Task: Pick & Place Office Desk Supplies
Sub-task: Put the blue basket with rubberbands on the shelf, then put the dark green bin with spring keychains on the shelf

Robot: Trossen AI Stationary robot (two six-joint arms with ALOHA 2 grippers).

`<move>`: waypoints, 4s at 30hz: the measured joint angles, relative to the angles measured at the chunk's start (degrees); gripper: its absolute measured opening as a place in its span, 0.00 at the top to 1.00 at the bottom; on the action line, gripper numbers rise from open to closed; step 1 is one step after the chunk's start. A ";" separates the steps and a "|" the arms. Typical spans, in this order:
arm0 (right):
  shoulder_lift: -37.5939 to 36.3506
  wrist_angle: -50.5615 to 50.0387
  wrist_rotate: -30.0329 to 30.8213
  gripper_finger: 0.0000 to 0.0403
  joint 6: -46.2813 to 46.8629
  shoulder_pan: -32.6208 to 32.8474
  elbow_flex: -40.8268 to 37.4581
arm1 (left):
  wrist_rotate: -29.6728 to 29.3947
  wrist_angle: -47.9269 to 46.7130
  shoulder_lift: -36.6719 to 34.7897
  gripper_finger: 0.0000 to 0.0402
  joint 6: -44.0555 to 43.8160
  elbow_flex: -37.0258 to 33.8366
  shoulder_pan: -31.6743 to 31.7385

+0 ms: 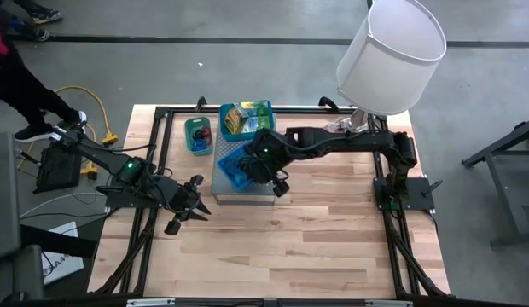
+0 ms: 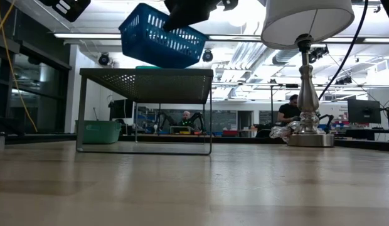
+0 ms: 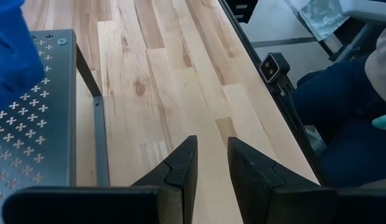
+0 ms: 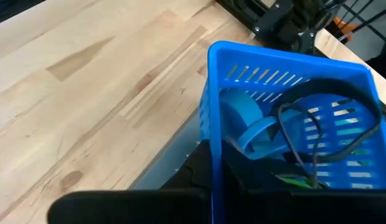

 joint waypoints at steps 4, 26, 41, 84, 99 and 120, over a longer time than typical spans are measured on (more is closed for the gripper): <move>0.02 -0.05 0.07 0.99 -0.01 -0.02 0.00 | 0.00 0.01 0.00 0.79 0.00 0.00 0.01; 2.54 -3.76 -4.44 0.99 -17.18 0.24 0.01 | 0.00 0.19 0.00 0.79 0.00 0.00 0.01; 2.49 -13.10 -15.67 0.99 -37.36 -5.32 0.02 | 0.00 0.21 0.00 0.79 0.00 0.00 0.01; 2.45 -19.20 -24.63 0.87 -52.36 -10.10 0.02 | 0.00 0.23 0.00 0.79 0.00 0.00 0.00; 2.45 -19.20 -24.46 0.77 -50.49 -10.17 0.02 | 0.00 0.23 0.00 0.79 0.00 0.00 0.01; 0.46 -20.11 -18.45 0.77 -47.03 -10.61 0.02 | 0.00 0.23 -0.01 0.79 0.00 0.00 0.00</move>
